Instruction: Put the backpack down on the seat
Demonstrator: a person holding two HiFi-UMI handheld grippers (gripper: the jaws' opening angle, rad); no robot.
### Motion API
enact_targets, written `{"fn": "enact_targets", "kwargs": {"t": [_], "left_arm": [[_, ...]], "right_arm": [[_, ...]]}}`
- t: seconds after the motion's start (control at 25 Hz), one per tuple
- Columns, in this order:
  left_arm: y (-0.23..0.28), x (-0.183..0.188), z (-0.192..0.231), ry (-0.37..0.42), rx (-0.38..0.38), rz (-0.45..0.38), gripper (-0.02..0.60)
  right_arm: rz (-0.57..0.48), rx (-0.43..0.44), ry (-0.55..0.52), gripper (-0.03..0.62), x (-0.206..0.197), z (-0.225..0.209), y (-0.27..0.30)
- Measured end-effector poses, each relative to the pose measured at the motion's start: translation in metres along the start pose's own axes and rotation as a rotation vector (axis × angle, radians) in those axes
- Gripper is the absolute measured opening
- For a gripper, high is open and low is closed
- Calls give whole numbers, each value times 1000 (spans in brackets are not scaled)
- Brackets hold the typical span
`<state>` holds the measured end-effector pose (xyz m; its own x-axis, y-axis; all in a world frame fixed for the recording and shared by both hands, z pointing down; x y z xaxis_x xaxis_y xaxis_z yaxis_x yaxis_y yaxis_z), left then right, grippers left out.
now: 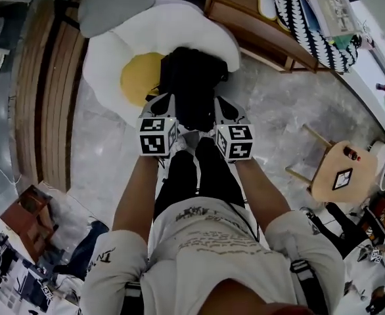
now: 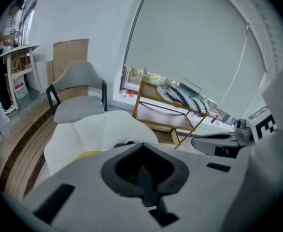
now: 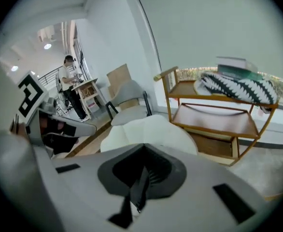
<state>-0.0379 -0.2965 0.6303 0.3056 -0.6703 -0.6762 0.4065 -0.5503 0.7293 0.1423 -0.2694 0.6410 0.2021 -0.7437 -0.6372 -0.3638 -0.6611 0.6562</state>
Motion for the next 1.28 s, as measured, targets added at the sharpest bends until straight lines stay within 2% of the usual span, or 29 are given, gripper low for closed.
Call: {"fn": "enact_targets", "kwargs": {"t": [0.12,0.32,0.56,0.8,1.04,1.28], "left_arm": [[-37,31,-7,-14,19,-80,20],[-100,74,-10,12,29,-214,20],[-179,113,2,55,69,-363,20],[-249,147,5,105,96,-493,20],[-297,166,-3,178,116,-580,20],[-311,169,-7,214,110,-605,20]], "right_arm": [[-76,15,17,26,30,28,-32],[-196,52,20,26,68,84,-77],[-346,83,-27,26,107,146,-126],[-534,94,-103,26,148,187,-181],[-670,103,-117,26,173,207,-230],[-709,83,-104,26,174,206,-243]]}}
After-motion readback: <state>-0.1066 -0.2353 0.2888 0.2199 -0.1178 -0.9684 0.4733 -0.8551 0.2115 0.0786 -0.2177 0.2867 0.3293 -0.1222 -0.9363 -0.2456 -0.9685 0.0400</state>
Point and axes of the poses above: the fingertips, and each gripper's own axes: y forward along the fingers, z to its left, x out of its top, the point moved 5 cm from there along -y, backward along the fingers, and after that the axes turned 12 degrees about y, right-handed, at the moved point
